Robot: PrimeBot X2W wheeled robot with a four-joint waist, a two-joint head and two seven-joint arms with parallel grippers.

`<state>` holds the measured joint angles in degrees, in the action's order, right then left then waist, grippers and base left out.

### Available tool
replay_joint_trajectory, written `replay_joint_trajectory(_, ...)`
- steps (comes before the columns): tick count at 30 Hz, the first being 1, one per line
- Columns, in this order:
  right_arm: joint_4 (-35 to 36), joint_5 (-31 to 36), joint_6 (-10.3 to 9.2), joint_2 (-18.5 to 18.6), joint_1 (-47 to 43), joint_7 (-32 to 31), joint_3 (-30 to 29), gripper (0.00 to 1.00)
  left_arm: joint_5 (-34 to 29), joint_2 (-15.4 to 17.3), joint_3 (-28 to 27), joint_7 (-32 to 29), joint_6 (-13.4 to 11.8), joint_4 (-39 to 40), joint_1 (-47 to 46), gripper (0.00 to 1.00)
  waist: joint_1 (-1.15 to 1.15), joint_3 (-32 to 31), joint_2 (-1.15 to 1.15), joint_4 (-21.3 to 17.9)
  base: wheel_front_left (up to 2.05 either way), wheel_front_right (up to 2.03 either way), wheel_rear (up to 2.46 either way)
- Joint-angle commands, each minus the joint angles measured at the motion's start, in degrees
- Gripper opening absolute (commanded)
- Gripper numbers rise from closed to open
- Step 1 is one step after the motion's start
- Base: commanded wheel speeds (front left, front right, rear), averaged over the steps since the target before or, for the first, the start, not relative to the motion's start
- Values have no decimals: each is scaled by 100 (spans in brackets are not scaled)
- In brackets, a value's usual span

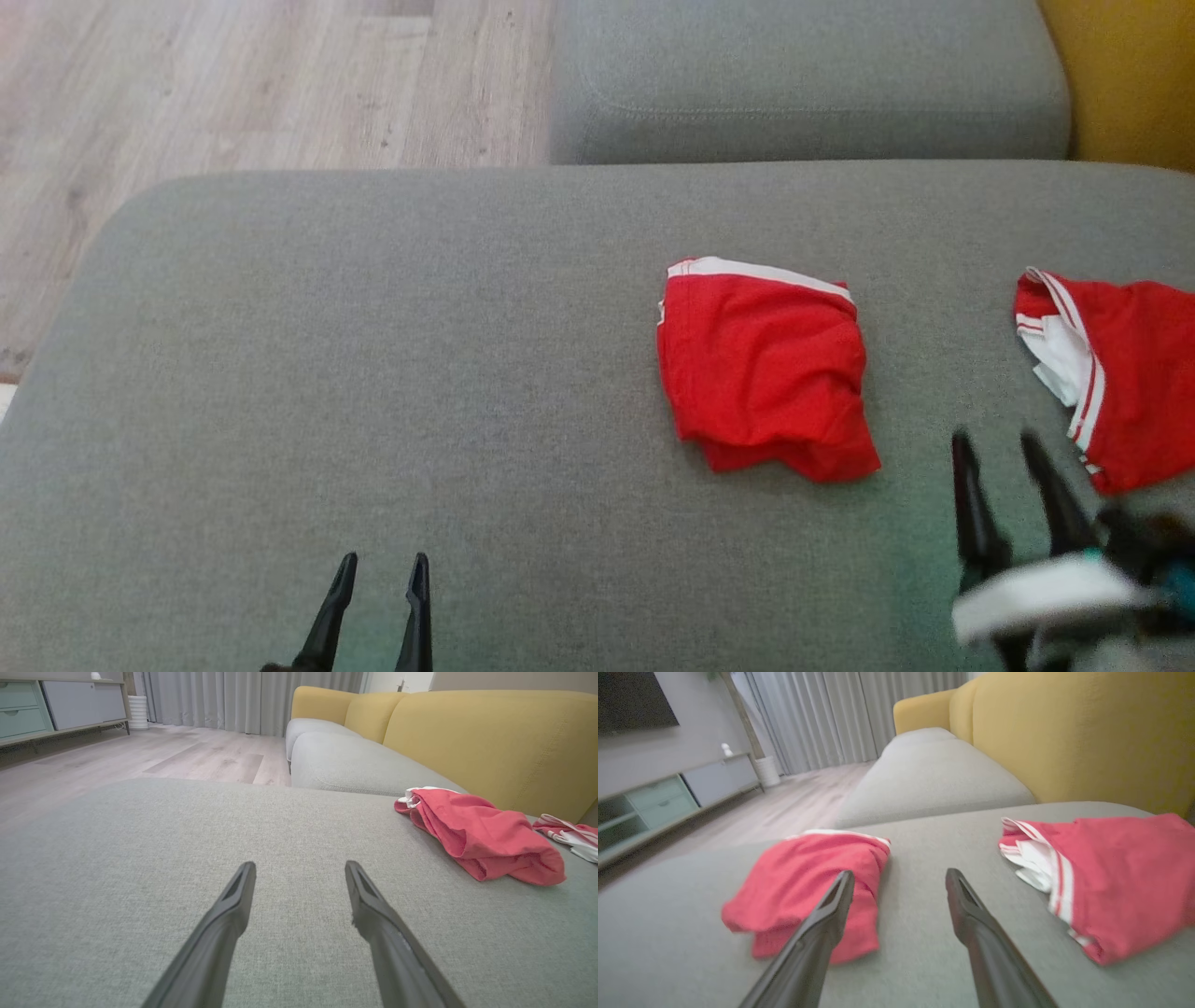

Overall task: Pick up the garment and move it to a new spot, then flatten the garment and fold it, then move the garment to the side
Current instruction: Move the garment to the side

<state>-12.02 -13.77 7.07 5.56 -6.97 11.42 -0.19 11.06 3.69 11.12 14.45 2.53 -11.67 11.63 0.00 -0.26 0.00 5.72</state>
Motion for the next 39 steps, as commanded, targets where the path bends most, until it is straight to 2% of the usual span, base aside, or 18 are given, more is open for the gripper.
replay_joint_trajectory(1, 330, -384, 42, 148, 639, -285, 135, 100, -11, -44, -173, 55, 15, 210, -220, 100, 0, 78, 0, 9, 0, 0, 0)
replay_joint_trajectory(3, 369, -608, 42, 174, 816, -523, 117, 100, -17, -46, -161, 55, 20, 217, -241, 100, 0, 121, 0, 25, 0, 0, 0)
replay_joint_trajectory(5, 383, -885, 42, 276, 1184, -1035, 105, 100, -27, -51, -132, 55, 34, 216, -293, 100, 0, 201, 0, 65, 0, 0, 0)
replay_joint_trajectory(7, 243, -1228, 42, 211, 1570, -1657, -14, 100, -42, -55, -90, 55, 51, 204, -337, 100, 0, 273, 0, 123, 0, 0, 0)
replay_joint_trajectory(11, -271, -1642, 42, 63, 2268, -2756, -178, 100, -48, -62, -16, 55, 83, 145, -426, 100, 0, 373, 0, 315, 0, 0, 0)
replay_joint_trajectory(13, -835, -1738, 42, -46, 2583, -3289, -394, 100, -9, -68, 33, 55, 70, 130, -481, 100, 0, 430, 0, 492, 0, 0, 0)
replay_joint_trajectory(20, -2125, -1450, 42, -214, 3002, -3649, -1089, 100, 73, -77, 153, 55, 23, 121, -510, 100, 0, 536, 0, 821, 0, 0, 0)
replay_joint_trajectory(27, -2653, -2350, 42, -265, 3304, -3794, -992, 100, 116, -79, 182, 55, -24, 189, -555, 100, 0, 610, 0, 814, 0, 0, 0)
replay_joint_trajectory(28, -2677, -2522, 42, -266, 3341, -3797, -925, 58, 125, -79, 186, 55, -31, 198, -567, 100, 0, 617, 0, 774, 0, 0, 0)
replay_joint_trajectory(29, -2693, -2675, 42, -266, 3366, -3792, -872, 0, 132, -80, 194, 55, -33, 204, -580, 100, 0, 622, 0, 735, 0, 0, 0)
replay_joint_trajectory(35, -2601, -2929, 42, -210, 3536, -3763, -613, 0, 194, -80, 221, 55, -65, 241, -617, 100, 0, 686, 0, 285, 0, 0, 0)
replay_joint_trajectory(39, -2344, -2761, 42, 178, 3681, -3841, -403, 0, 188, -80, 196, 55, -72, 278, -666, 100, 0, 793, 0, -125, 0, 0, 0)
